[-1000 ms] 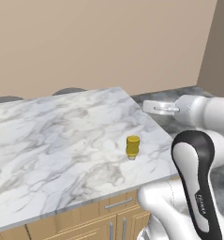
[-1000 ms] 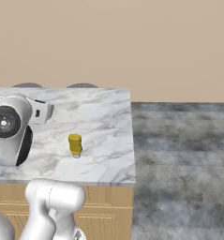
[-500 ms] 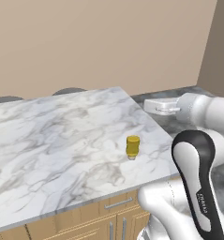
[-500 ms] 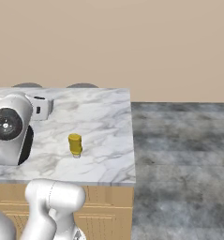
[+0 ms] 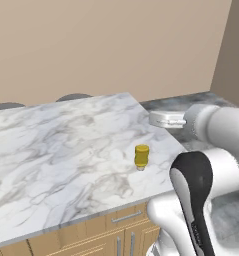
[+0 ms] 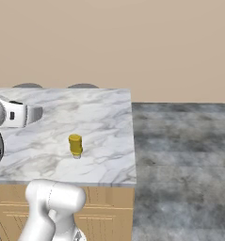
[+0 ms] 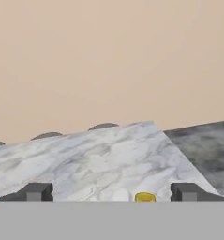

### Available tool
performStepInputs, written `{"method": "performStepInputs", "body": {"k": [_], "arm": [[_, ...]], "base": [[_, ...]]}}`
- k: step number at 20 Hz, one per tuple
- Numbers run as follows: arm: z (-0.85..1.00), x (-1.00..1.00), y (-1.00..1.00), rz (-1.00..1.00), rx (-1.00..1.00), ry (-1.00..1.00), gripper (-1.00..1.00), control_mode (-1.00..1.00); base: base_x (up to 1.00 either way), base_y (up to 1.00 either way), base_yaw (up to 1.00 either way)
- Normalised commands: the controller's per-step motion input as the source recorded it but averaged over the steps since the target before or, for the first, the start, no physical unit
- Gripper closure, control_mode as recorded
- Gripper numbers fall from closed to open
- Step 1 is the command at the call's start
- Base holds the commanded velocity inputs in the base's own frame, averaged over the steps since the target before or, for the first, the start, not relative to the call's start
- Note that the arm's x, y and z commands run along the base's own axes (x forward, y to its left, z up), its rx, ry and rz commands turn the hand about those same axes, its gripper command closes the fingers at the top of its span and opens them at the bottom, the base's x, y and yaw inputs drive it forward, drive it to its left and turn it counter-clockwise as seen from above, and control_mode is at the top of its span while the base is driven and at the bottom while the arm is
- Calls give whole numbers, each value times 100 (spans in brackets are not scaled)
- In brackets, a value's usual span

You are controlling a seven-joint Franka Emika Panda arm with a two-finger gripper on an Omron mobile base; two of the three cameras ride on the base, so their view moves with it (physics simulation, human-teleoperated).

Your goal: Move the shaker and mustard from the cabinet to the dining counter.

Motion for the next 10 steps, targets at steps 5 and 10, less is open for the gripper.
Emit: {"method": "performStepInputs", "body": {"k": [5,10], "arm": [[-1,-30,0,-30,0,2,-100,-100],[0,-9,-5,-15,17,0,-100,-100]], "base": [[0,0,0],[0,0,0]]}}
